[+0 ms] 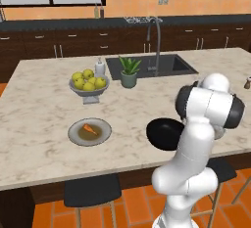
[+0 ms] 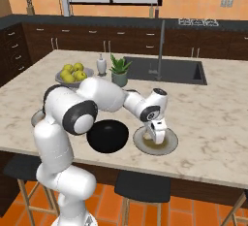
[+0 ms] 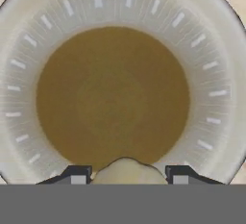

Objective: Pick the chicken drumstick and garlic from their plates and place them in the bowl. Then put the bowl in the fridge.

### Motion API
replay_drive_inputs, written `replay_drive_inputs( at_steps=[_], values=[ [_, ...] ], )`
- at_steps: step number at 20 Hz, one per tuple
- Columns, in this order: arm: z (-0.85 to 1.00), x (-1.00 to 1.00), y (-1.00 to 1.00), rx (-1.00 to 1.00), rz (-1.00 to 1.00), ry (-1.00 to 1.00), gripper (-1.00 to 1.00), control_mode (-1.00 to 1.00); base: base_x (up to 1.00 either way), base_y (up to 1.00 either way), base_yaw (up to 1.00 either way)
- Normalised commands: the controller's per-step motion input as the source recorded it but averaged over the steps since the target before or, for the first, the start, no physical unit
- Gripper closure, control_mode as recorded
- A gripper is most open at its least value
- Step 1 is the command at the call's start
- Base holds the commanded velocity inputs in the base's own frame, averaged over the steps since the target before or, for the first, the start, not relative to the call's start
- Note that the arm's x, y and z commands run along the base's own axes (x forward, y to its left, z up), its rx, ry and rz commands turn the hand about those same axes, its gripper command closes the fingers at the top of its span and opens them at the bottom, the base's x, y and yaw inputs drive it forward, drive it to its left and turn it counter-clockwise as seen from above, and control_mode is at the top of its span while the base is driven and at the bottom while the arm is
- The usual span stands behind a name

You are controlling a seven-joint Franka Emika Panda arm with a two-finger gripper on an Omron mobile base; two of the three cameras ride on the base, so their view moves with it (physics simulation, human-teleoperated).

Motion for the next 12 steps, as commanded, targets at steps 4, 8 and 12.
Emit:
replay_drive_inputs(
  at_steps=[4, 8, 12],
  values=[
    [0.59, -0.52, 0.71, 0.0, 0.0, -0.04, 1.0, -1.0, 0.0, 0.0, 0.0],
    [0.31, -0.03, 0.99, 0.0, 0.0, -0.02, 1.0, -1.0, 0.0, 0.0, 0.0],
    [0.15, -0.13, 0.78, 0.0, 0.0, -0.01, 1.0, -1.0, 0.0, 0.0, 0.0]
  ],
)
